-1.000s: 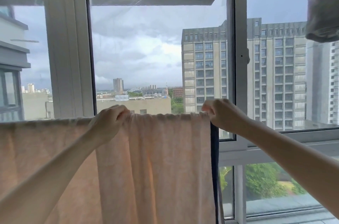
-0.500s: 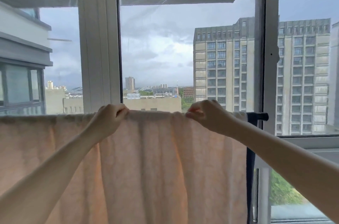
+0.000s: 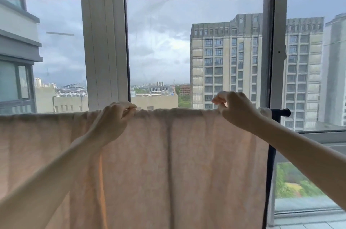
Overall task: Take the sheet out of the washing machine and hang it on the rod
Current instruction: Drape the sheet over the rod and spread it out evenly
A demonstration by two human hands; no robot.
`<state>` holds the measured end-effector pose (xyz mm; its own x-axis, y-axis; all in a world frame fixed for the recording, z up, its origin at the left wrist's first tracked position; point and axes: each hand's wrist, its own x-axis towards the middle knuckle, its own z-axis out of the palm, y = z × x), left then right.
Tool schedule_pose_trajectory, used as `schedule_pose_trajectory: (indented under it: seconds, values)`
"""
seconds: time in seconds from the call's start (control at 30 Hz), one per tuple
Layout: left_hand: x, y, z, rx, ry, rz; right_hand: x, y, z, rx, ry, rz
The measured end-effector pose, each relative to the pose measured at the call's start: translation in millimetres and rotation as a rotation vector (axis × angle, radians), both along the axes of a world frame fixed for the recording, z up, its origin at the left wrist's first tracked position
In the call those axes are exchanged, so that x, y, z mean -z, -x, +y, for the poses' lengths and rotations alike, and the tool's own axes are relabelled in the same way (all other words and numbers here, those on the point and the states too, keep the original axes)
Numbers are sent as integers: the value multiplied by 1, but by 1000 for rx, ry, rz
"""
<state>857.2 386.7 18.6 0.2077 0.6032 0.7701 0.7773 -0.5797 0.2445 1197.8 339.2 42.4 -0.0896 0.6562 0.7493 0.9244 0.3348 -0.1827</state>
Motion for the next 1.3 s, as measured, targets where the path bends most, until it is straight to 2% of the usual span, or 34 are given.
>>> schedule_pose_trajectory:
  seconds: [0.1,0.2,0.3,0.5,0.63,0.67,0.73,0.8,1.03,1.2,1.3]
  values:
    - [4,-9,-5,22,-85,52,-1,28,-1,-100,16,-91]
    - [5,-9,-6,-45,-127,9,6,48,10,-136,13,-145]
    - [2,-7,-10,-100,-109,-23,3,56,17,-124,-26,-101]
    - [7,-26,-22,-106,-184,-107,-1,65,9,-17,-45,-195]
    - [13,-50,-35,17,-275,-110,-3,59,4,-44,-225,-6]
    - [20,-58,-40,45,-277,-63,2,59,1,-70,-258,-13]
    - [34,-69,-43,107,-271,31,18,61,-4,-84,-299,-144]
    - [44,-68,-41,174,-255,43,33,63,-5,-49,-303,-255]
    - [47,-55,-45,303,-198,129,28,98,9,-169,-192,-250]
    - [26,5,-23,87,-245,-85,29,129,25,-95,-136,-283]
    - [19,57,-7,-128,-226,-106,28,150,30,-80,-123,-294]
